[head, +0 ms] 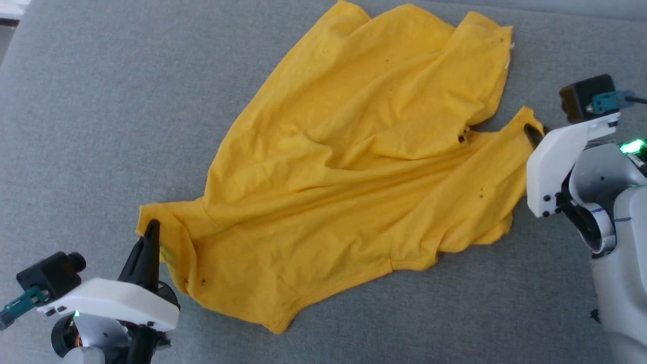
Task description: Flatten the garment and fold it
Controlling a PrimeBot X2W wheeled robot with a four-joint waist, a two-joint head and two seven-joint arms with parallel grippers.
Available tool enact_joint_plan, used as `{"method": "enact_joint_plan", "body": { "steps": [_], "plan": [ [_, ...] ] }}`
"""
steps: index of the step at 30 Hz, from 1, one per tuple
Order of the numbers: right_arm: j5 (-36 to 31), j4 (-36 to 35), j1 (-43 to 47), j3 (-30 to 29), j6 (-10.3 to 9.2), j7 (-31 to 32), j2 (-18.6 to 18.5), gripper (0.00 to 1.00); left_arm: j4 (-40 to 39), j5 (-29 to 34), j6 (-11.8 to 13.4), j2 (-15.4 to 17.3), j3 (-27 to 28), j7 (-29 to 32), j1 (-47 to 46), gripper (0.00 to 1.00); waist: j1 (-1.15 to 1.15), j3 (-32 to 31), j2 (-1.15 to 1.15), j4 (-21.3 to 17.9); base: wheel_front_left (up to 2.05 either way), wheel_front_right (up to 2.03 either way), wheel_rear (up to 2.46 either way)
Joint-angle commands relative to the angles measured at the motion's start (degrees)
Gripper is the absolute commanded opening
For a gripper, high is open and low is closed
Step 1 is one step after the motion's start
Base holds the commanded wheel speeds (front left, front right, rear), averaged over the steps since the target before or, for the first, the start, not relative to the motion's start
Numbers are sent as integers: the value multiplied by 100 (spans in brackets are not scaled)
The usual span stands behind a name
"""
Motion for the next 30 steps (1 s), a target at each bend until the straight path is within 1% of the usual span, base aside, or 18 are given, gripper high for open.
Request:
{"method": "enact_joint_plan", "body": {
  "steps": [1, 4, 8, 10, 11, 14, 18, 22, 26, 30],
  "plan": [
    [47, -99, 73, -90, -5, -120, 64, 0, 0, -36, 17, -14, 15, -39, -36, 0, 0, -87, 0, -51, 0, 0, 0],
    [116, -347, 198, -361, -5, -469, 292, 0, -59, -40, 19, -22, 84, -130, -37, 0, 0, -206, 0, -104, 0, 0, 0],
    [243, -736, 333, -595, -5, -937, 585, 0, -251, -199, -55, -90, 309, -321, -163, 0, 0, -441, 0, -223, 0, 0, 0],
    [292, -928, 315, -660, -5, -1147, 682, 0, -375, -283, -87, -99, 428, -380, -294, 0, 0, -597, 0, -298, 0, 0, 0],
    [292, -928, 315, -660, -5, -1147, 682, 0, -375, -283, -87, -99, 428, -380, -294, 0, 0, -597, 0, -298, 0, 0, 0],
    [442, -1159, 225, -702, -5, -1325, 801, 0, -559, -399, -93, -94, 568, -385, -611, 0, 0, -874, 0, -398, 0, 0, 0],
    [660, -1422, 8, -675, -5, -1387, 877, 0, -701, -464, 16, -58, 658, -283, -1251, 0, 0, -1255, 0, -493, 0, 0, 0],
    [803, -1560, -314, -643, -5, -1326, 906, 0, -630, -404, 168, 82, 624, -52, -2025, 0, 0, -1572, 0, -586, 0, 0, 0],
    [776, -1534, -758, -611, -5, -1242, 851, 0, -315, -288, 250, 273, 432, 295, -2867, 0, 0, -1810, 0, -676, 0, 0, 0],
    [774, -1316, -1267, -567, -5, -1107, 773, 0, 275, -155, 276, 404, 122, 699, -3754, 0, 0, -1967, 0, -759, 0, 0, 0]
  ]
}}
